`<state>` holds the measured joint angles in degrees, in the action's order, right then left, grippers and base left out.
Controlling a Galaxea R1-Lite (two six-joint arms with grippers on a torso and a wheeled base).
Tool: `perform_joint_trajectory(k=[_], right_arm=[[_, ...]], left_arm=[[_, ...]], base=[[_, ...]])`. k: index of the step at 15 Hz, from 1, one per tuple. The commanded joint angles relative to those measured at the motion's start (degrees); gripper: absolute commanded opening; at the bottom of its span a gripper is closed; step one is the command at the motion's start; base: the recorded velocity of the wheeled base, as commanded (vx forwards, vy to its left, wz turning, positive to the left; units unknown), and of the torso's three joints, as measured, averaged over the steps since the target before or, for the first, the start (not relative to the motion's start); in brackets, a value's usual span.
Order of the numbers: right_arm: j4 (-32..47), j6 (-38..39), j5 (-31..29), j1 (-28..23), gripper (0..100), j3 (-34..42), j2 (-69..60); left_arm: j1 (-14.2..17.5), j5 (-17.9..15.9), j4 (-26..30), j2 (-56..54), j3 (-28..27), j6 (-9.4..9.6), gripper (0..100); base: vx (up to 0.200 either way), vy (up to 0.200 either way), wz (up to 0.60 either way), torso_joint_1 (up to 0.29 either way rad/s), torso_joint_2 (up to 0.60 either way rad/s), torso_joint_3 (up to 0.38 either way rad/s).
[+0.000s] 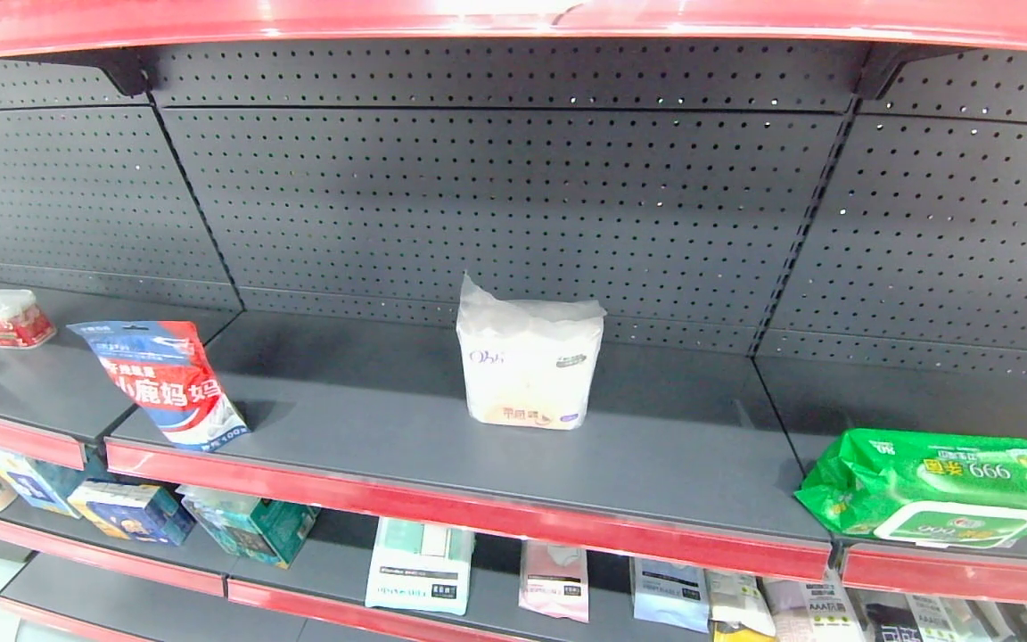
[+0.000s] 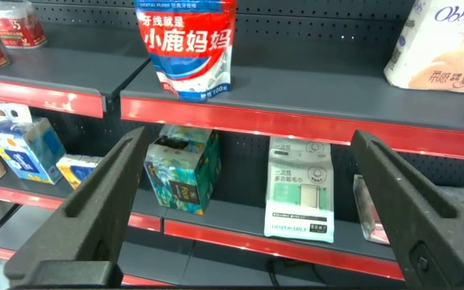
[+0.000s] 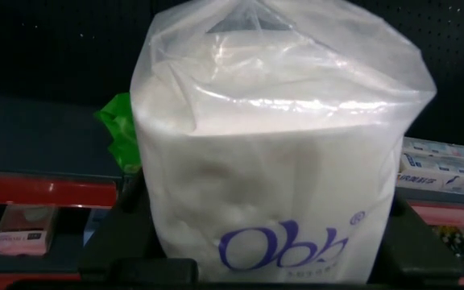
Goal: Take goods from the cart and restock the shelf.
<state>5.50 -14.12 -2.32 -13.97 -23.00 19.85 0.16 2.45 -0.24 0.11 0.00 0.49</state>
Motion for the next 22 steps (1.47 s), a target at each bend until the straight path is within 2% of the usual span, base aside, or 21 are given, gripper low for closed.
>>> perform_joint_trajectory(k=[1,3,4,5,6,7,8,9,10,11,12,13,14,15,16,17,18,20,21,22], right_arm=[[0.04,-0.03,0.03,-0.09,0,-0.38,-0.42],[0.04,-0.03,-0.06,-0.27,0,0.06,-0.86],[0.04,-0.03,-0.06,-0.27,0,0.5,-0.95],[0.04,-0.03,0.03,-0.27,0,0.5,-0.95],[-0.14,-0.03,0.03,-0.27,0,0.33,-0.69],[-0.31,-0.03,0.03,-0.27,0,0.15,-0.25],[-0.4,-0.03,0.03,-0.27,0,-0.02,0.02],[-0.58,-0.03,0.03,-0.27,0,-0.11,0.54],[-0.49,-0.03,0.21,-0.18,0,0.06,0.9],[-0.49,-0.03,0.21,-0.18,0,0.15,0.98],[-0.49,-0.03,0.12,-0.09,0,0.06,0.98],[-0.49,-0.03,0.12,-0.09,0,-0.11,1.16],[-0.49,-0.21,0.12,-0.09,0,-0.29,1.34],[-0.49,-0.47,0.12,-0.09,0,-0.81,1.77],[-0.49,-0.74,0.12,-0.09,0,-1.08,2.04],[-0.58,-1.26,0.12,-0.09,0,-1.43,2.21],[-0.49,-1.88,0.12,-0.09,0,-2.05,2.57],[-0.49,-3.64,0.12,-0.09,0,-2.31,3.36],[-0.49,-4.25,0.12,-0.09,0,-2.31,3.62],[-0.49,-4.43,0.03,-0.09,0,-2.31,3.71]], left_arm=[[0.02,0.01,-0.02,0.15,0.0,-0.05,100],[-0.07,-0.08,0.07,0.77,-0.09,0.13,100],[-0.25,-0.17,0.07,1.3,-0.09,0.83,100],[-0.42,-3.86,0.07,1.91,-0.18,2.15,100],[-1.39,-5.35,0.16,3.32,-0.26,3.99,100],[-1.74,-6.58,0.16,4.64,-2.72,3.47,100],[-2.09,-6.84,-0.02,9.03,-8.17,2.15,100],[-2.44,-6.58,0.16,20.02,-17.23,-1.01,100],[-1.83,-6.49,-1.69,39.62,-31.55,-8.31,100],[-1.56,-5.61,-4.85,47.61,-33.13,-6.9,100],[-0.16,-3.15,-9.51,55.17,-33.13,-4.18,100],[2.74,-0.69,-13.12,63.0,-32.87,-2.07,100],[5.2,-1.31,-17.25,68.97,-33.13,0.74,100],[5.64,-8.6,-22.61,74.95,-34.01,3.12,100],[5.82,-13.0,-24.63,77.5,-34.63,4.35,100],[5.82,-22.14,-27.27,83.12,-36.39,9.27,100],[5.73,-30.49,-27.44,88.4,-38.94,12.08,100],[5.29,-39.72,-27.62,94.11,-41.57,13.66,100],[4.24,-42.62,-27.53,96.04,-42.28,15.77,100],[3.09,-44.99,-27.44,97.19,-42.54,17.0,100]], base=[[0.0,0.0,0.0,0.0,0.0,0.0],[0.0,0.0,0.0,0.0,0.0,0.0],[0.0,0.0,0.0,0.0,0.0,0.0],[0.0,0.0,0.0,0.0,0.0,0.0],[0.0,0.0,0.0,0.0,0.0,0.0],[0.0,0.0,0.0,0.0,0.0,0.0],[0.0,0.0,0.0,0.0,0.0,0.0],[0.0,0.0,0.0,0.0,0.0,0.0],[0.0,0.0,0.0,0.0,0.0,0.0],[0.0,0.0,0.0,0.0,0.0,0.0],[0.0,0.0,0.0,0.0,0.0,0.0],[0.0,0.0,0.0,0.0,0.0,0.0],[0.0,0.0,0.0,0.0,0.0,0.0],[0.0,0.0,0.0,0.0,0.0,0.0],[0.0,0.0,0.0,0.0,0.0,0.0],[0.0,0.0,0.0,0.0,0.0,0.0],[0.0,0.0,0.0,0.0,0.0,0.0],[0.0,0.0,0.0,0.0,0.0,0.0],[0.0,0.0,0.0,0.0,0.0,0.0],[0.0,0.0,0.0,0.0,0.0,0.0]])
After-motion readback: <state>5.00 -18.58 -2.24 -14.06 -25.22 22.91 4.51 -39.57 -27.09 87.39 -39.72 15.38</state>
